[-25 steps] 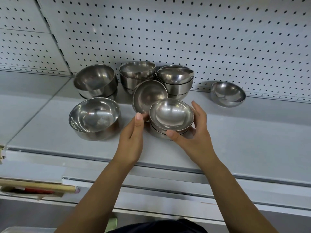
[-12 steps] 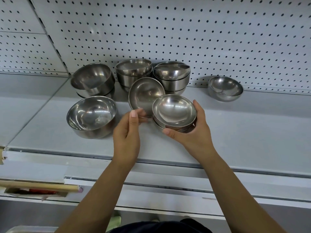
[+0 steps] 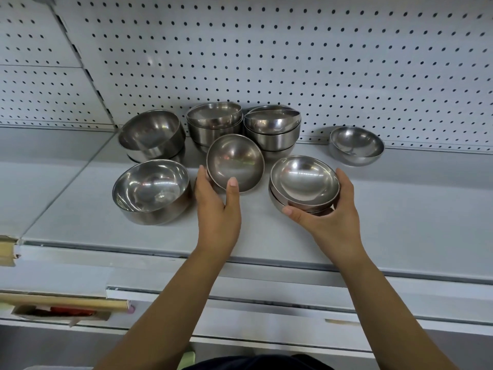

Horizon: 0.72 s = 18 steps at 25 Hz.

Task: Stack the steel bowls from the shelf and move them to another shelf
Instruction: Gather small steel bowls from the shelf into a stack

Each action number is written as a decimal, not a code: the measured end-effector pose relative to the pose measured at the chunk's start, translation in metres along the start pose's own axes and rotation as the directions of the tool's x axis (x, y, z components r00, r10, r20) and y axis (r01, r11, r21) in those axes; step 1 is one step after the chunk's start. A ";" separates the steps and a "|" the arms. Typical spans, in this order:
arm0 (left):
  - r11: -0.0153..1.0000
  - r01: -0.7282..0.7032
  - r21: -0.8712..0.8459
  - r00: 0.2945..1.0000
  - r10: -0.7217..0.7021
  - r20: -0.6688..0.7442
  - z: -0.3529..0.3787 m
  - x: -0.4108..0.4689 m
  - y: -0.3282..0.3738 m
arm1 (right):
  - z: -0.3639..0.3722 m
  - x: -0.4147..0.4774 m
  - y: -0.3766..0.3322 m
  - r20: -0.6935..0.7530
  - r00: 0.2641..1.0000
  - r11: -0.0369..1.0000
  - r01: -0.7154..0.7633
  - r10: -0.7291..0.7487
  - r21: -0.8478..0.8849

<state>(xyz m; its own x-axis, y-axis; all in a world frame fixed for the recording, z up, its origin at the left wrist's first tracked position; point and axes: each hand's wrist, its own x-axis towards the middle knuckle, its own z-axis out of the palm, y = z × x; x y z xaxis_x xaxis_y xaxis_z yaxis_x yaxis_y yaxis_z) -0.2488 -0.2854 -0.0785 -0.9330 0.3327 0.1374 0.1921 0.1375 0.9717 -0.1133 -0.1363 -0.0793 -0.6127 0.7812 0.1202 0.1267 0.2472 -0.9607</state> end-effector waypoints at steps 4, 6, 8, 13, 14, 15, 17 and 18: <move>0.996 0.092 -0.013 0.994 -0.092 -0.062 0.002 0.023 0.000 | -0.010 0.001 -0.002 0.044 0.999 1.000 0.000 0.000 0.009; 0.989 0.138 -0.043 0.984 -0.142 -0.104 0.004 0.027 -0.003 | -0.010 0.001 -0.001 0.048 0.999 1.000 0.002 -0.003 0.026; 0.987 0.153 -0.057 0.980 -0.158 -0.119 0.005 0.025 -0.006 | -0.010 0.001 0.002 0.051 0.999 0.999 0.002 -0.004 0.044; 0.990 0.102 -0.098 0.983 -0.115 -0.141 0.004 0.023 -0.014 | -0.010 0.001 0.004 0.056 0.998 0.998 0.017 -0.021 0.066; 0.987 0.103 -0.123 0.981 -0.121 -0.148 0.004 0.022 -0.014 | -0.010 0.001 0.004 0.057 0.998 0.998 0.022 -0.026 0.065; 0.983 0.105 -0.151 0.979 -0.129 -0.155 0.003 0.021 -0.013 | -0.010 0.002 0.005 0.057 0.998 0.998 0.025 -0.028 0.061; 0.974 0.110 -0.197 0.975 -0.144 -0.170 0.001 0.019 -0.011 | -0.010 0.002 0.006 0.053 0.998 0.998 0.030 -0.033 0.057; 0.969 0.111 -0.222 0.972 -0.152 -0.178 0.000 0.019 -0.012 | -0.009 0.003 0.007 0.053 0.998 0.998 0.031 -0.034 0.056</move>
<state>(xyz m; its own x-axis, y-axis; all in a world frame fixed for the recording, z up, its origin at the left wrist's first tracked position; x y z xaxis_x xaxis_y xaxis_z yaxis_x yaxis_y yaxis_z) -0.2687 -0.2804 -0.0872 -0.9904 0.1369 0.0201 0.0152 -0.0366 0.9992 -0.1067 -0.1273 -0.0830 -0.6571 0.7408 0.1395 0.0636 0.2388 -0.9690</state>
